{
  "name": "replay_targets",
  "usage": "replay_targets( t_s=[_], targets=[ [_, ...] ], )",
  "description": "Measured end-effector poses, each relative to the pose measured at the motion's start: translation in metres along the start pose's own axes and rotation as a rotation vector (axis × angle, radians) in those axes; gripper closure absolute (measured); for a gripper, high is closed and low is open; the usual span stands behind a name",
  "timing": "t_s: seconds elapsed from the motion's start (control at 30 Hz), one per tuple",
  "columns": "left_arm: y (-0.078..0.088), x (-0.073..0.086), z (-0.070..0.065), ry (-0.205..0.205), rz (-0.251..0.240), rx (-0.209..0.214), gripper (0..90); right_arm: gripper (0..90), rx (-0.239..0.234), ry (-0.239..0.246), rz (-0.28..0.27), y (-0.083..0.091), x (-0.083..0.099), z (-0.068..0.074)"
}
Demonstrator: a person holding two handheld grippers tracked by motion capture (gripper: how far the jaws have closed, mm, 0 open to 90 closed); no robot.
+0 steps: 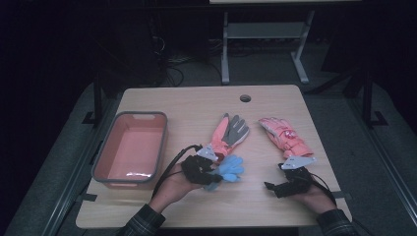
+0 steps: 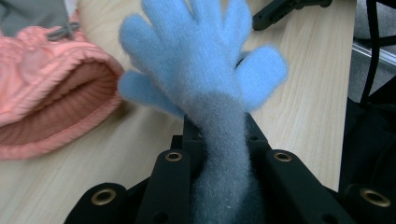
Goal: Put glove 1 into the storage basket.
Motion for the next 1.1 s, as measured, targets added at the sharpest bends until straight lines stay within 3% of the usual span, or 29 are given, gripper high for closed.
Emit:
replay_targets(
  t_s=[0.27, 0.47, 0.73, 1.1],
  targets=[
    [0.022, 0.000, 0.016, 0.042, -0.001, -0.039, 77.2, 9.4, 0.000, 0.000, 0.000, 0.000, 0.000, 0.000],
    [0.042, 0.000, 0.031, 0.088, -0.042, -0.063, 77.2, 9.3, 0.000, 0.000, -0.001, 0.000, 0.000, 0.000],
    [0.067, 0.001, 0.048, 0.113, -0.077, -0.109, 77.2, 9.3, 0.000, 0.000, -0.001, 0.000, 0.000, 0.000],
    [0.103, 0.013, 0.086, 0.186, -0.124, -0.194, 77.1, 9.4, 0.000, 0.002, 0.000, 0.000, 0.000, 0.000]
  ],
)
Point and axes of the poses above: each handheld gripper's, and its own axes: y roughly backward along the jaws, x roughly out of its underside, z roughly to its left, the point moved 9 cm from there along -y, roughly forward along the jaws, and after that the axes turned 1 degree about x, right-handed, at the moved point
